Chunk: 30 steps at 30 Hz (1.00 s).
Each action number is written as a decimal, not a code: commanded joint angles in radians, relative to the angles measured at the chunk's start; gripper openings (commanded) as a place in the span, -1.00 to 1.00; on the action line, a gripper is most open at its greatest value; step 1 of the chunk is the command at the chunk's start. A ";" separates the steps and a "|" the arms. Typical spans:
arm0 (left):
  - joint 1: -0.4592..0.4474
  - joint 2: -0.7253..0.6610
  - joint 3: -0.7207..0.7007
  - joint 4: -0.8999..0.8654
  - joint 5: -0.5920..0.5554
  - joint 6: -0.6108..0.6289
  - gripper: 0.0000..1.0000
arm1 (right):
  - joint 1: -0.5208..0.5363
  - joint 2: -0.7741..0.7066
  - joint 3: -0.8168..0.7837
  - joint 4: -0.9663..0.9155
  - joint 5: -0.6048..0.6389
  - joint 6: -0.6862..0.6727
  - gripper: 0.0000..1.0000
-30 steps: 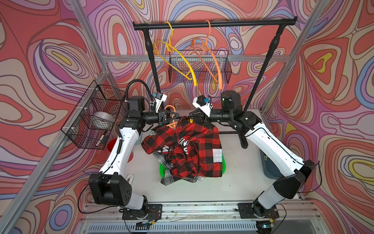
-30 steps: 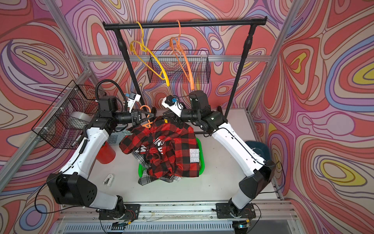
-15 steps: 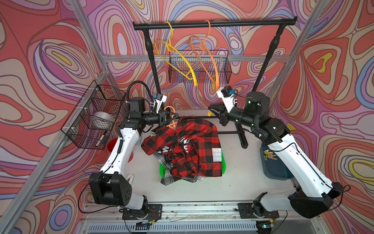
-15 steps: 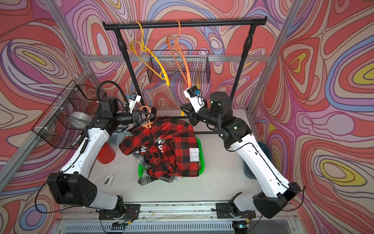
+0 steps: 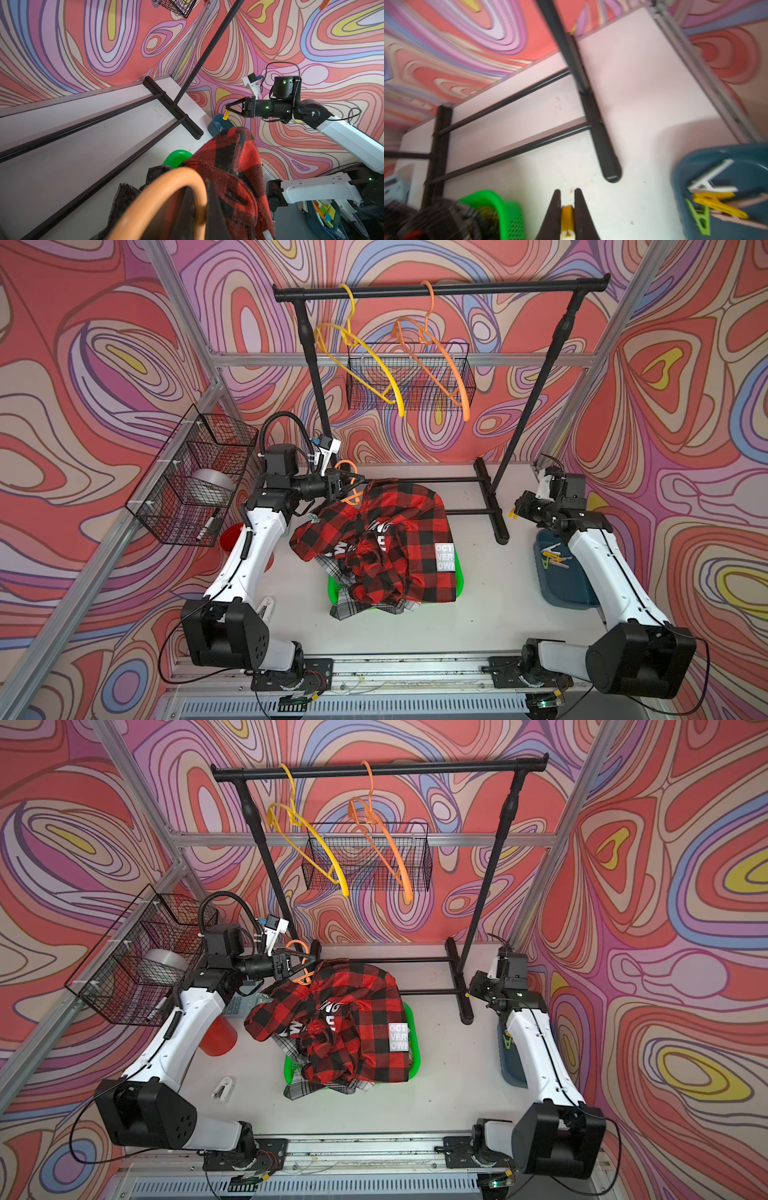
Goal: Remove the clothespins securing long-sleeve shirts to the hanger
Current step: Place the clamp in the storage box.
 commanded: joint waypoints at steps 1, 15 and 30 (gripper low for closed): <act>0.006 -0.043 -0.018 0.069 -0.005 -0.011 -1.00 | -0.024 -0.054 -0.062 0.091 0.187 0.086 -1.00; 0.007 -0.058 -0.049 0.121 -0.020 -0.043 -1.00 | -0.303 -0.029 -0.316 0.265 0.364 0.145 -1.00; 0.007 -0.060 -0.047 0.128 -0.007 -0.046 -1.00 | -0.314 -0.119 -0.227 0.344 -0.042 0.095 0.40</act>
